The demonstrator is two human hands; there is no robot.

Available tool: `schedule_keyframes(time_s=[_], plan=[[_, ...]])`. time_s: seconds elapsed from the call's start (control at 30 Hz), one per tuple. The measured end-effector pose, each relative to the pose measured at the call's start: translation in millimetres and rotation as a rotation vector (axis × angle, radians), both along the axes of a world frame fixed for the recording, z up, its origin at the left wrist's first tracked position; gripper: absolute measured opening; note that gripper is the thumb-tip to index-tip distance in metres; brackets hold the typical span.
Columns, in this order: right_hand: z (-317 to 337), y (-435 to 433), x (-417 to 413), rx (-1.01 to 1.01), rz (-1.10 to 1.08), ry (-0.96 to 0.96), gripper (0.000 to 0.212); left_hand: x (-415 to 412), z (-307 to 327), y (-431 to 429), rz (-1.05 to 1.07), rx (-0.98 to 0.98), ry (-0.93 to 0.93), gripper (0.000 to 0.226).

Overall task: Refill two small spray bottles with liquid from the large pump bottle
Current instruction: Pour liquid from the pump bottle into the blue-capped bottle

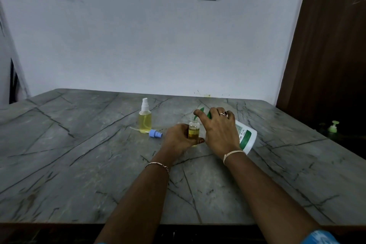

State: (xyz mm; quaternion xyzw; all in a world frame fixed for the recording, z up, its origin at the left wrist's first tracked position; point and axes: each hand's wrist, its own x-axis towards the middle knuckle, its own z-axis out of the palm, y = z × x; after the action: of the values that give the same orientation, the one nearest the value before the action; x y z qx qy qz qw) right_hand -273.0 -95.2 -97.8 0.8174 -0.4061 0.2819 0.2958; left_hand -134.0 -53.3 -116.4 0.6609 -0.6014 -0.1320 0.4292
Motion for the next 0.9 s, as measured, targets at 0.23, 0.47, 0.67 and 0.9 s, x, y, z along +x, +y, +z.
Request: schedule_keyframes(time_s=[0.23,0.47,0.67,0.9], plan=[[-0.1,1.4,-3.5,0.006,-0.002,0.029,0.079,0.3,-1.4,-1.7,-0.001,0.003,0.048,0.045],[-1.0,1.8,-6.5,-0.011,-0.015,0.039,0.083,0.2,-1.5,-0.9,-0.006,-0.001,0.044,0.048],[0.0,0.1,-3.1,0.000,-0.016,0.024,0.080,1.3,-3.1,-3.5,-0.015,0.000,0.052,0.048],[0.6,0.1,1.5,-0.012,0.011,-0.022,0.068,1.4,-3.5,-2.3,-0.016,-0.002,0.045,0.049]])
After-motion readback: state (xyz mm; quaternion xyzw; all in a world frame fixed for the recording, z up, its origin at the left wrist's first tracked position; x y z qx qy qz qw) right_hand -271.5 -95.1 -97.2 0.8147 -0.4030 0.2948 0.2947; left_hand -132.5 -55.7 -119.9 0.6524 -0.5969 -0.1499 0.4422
